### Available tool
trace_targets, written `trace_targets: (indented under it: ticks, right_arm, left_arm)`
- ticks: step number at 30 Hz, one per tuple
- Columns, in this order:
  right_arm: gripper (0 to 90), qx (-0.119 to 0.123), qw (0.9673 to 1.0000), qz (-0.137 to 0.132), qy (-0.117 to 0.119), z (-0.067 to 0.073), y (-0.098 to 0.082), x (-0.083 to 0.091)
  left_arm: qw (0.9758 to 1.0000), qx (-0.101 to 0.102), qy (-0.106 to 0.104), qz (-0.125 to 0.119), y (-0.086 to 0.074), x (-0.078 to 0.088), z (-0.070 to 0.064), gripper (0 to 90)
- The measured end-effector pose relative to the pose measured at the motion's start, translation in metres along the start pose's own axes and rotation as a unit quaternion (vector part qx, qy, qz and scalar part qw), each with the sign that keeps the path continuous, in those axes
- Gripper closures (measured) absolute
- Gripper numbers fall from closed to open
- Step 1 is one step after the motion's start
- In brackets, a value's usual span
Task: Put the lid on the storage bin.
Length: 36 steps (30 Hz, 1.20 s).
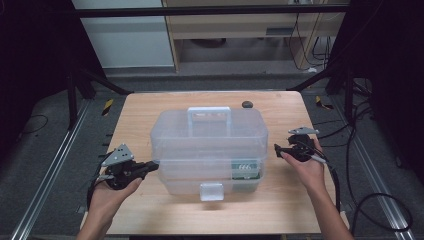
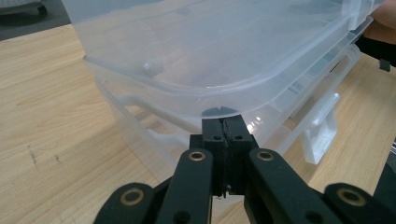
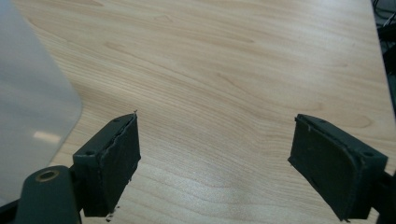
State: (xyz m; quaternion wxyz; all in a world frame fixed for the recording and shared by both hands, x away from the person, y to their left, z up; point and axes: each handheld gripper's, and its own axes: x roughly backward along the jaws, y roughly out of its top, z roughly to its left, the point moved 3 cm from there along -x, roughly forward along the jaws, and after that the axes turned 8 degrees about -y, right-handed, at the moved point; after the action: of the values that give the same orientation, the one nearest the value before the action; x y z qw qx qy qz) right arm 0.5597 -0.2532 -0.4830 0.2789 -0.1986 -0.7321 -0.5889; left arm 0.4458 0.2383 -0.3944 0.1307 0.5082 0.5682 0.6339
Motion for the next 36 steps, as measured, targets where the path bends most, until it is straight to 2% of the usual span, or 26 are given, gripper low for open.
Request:
trace_targets:
  ticks: [8,13,21,27,31,32,36]
  right_arm:
    - [15.4,-0.017,0.9997,0.017,-0.009,-0.002,-0.014,-0.018]
    - [15.2,-0.029,0.9993,0.019,-0.01,-0.003,-0.022,-0.023]
    - [12.3,-0.028,0.9993,0.019,-0.014,-0.003,-0.026,-0.027]
    - [9.1,-0.021,0.9991,0.034,-0.016,0.001,-0.031,-0.032]
    - [8.8,-0.031,0.999,0.03,-0.012,0.0,-0.033,-0.033]
    - [7.5,-0.044,0.9987,0.025,-0.007,-0.001,-0.035,-0.034]
    - [7.4,-0.042,0.9989,0.02,-0.008,-0.002,-0.036,-0.034]
  left_arm:
    - [1.0,-0.004,0.003,0.004,-0.008,-0.002,-0.001,89.6]
    - [1.0,-0.003,0.003,0.007,-0.012,-0.003,-0.001,89.6]
    - [0.9999,-0.003,0.004,0.014,-0.017,-0.005,-0.001,89.6]
    - [0.9997,-0.006,0.009,0.021,-0.022,-0.006,0.0,89.4]
    - [0.9996,-0.006,0.011,0.024,-0.026,-0.006,0.0,89.1]
    - [0.9996,-0.006,0.011,0.026,-0.028,-0.007,0.0,88.9]
    - [0.9991,-0.004,0.018,0.039,-0.036,-0.003,0.001,87.6]
